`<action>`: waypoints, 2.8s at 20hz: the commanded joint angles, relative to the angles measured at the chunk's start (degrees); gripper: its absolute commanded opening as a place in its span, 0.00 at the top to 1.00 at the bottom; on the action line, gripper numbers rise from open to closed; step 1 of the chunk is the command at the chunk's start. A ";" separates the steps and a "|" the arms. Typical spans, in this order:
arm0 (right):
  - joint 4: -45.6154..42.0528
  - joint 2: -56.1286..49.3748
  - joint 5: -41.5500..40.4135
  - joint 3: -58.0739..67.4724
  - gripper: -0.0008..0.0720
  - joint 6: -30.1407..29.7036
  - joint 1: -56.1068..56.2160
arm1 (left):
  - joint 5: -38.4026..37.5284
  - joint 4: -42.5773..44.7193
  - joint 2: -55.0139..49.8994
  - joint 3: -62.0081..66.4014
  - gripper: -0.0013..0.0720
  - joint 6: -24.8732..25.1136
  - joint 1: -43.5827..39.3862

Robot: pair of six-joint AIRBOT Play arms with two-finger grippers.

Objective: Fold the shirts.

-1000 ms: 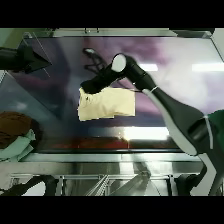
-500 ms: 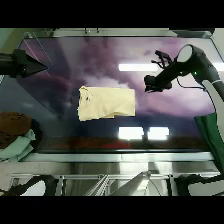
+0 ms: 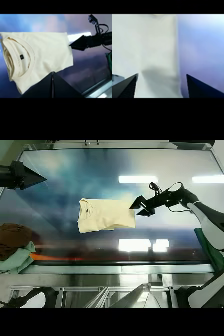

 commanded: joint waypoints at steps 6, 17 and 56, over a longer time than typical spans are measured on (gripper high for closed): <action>28.39 -6.05 1.84 -0.26 0.53 -16.04 6.08 | -0.02 0.04 0.04 -0.02 0.97 -0.02 0.07; 14.38 20.83 4.68 1.68 0.96 -7.50 -10.58 | -0.94 0.04 0.04 -0.02 0.97 0.00 0.04; -37.75 48.48 -3.82 -3.85 0.96 55.10 -52.04 | -2.21 0.07 -4.55 0.00 0.97 1.68 -4.35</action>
